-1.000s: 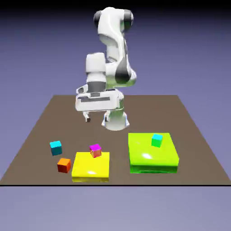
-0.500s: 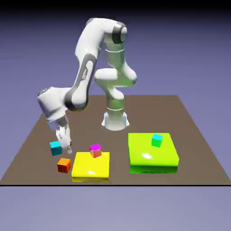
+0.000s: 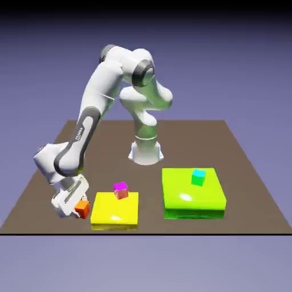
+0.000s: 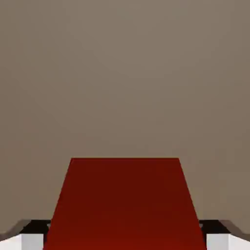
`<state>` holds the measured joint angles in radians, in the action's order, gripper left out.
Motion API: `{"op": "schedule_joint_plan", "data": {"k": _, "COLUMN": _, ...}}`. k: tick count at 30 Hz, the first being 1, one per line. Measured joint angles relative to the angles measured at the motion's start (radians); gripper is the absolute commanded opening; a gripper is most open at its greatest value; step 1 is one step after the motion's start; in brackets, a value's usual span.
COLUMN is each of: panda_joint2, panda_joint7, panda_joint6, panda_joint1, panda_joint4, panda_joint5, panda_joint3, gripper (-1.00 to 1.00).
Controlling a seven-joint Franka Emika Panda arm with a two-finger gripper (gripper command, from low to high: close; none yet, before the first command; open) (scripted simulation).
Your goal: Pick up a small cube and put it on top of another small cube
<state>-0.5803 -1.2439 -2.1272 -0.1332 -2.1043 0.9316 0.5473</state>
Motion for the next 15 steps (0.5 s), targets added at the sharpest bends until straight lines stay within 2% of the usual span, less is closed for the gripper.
{"op": "schedule_joint_plan", "data": {"k": 8, "panda_joint2": 0.275, "panda_joint7": 0.093, "panda_joint6": 0.113, "panda_joint1": -0.164, "panda_joint4": -0.156, "panda_joint5": -0.325, "panda_joint3": 0.17, "gripper": -1.0}}
{"op": "schedule_joint_plan", "data": {"k": 12, "panda_joint2": 0.166, "panda_joint7": 0.178, "panda_joint6": 0.011, "panda_joint1": -0.181, "panda_joint4": -0.193, "panda_joint5": -0.196, "panda_joint3": 0.093, "gripper": -1.0}}
{"op": "schedule_joint_plan", "data": {"k": 13, "panda_joint2": 0.154, "panda_joint7": 0.188, "panda_joint6": 0.0, "panda_joint1": -0.183, "panda_joint4": -0.198, "panda_joint5": -0.181, "panda_joint3": 0.084, "gripper": 1.0}}
{"op": "schedule_joint_plan", "data": {"k": 15, "panda_joint2": 0.154, "panda_joint7": 0.186, "panda_joint6": 0.0, "panda_joint1": -0.183, "panda_joint4": -0.198, "panda_joint5": -0.185, "panda_joint3": 0.084, "gripper": 1.0}}
